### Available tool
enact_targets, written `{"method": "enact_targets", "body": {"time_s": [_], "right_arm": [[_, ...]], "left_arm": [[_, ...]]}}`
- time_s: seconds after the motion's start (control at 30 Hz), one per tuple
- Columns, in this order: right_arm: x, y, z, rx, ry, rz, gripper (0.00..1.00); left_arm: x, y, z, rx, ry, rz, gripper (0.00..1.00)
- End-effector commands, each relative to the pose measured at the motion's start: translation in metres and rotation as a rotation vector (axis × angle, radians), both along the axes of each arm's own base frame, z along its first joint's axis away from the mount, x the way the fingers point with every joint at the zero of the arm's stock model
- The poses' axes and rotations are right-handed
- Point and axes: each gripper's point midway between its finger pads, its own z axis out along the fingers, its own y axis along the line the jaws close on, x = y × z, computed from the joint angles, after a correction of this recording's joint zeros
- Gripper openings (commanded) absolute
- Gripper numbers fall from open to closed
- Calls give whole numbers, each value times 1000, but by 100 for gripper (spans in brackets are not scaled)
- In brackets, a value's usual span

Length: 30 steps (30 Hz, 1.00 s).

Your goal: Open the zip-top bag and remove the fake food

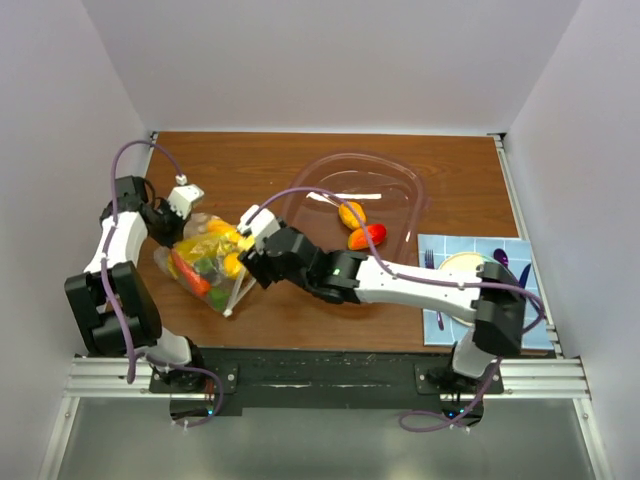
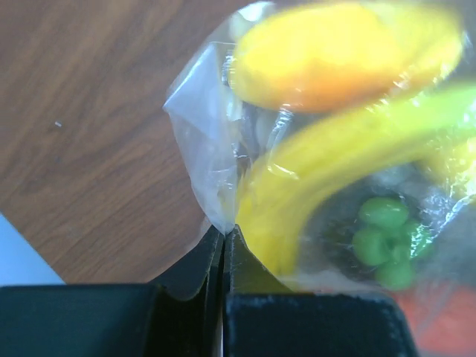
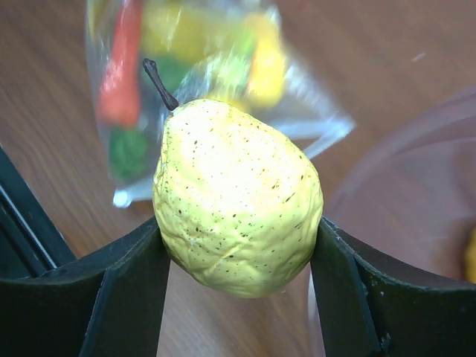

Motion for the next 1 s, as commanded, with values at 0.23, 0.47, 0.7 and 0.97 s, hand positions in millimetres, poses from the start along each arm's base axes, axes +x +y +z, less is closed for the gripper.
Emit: {"method": "enact_targets", "body": {"time_s": [0.23, 0.47, 0.7, 0.97], "right_arm": [[94, -153, -31, -239, -30, -665, 0], [102, -163, -55, -352, -28, -687, 78], [84, -129, 7, -132, -109, -525, 98], [-25, -37, -2, 35, -50, -17, 90]], "left_arm": [[-19, -41, 91, -88, -134, -104, 2], [-24, -32, 56, -50, -74, -67, 2], [-23, -18, 26, -6, -18, 0, 0], [-19, -13, 27, 8, -27, 22, 0]]}}
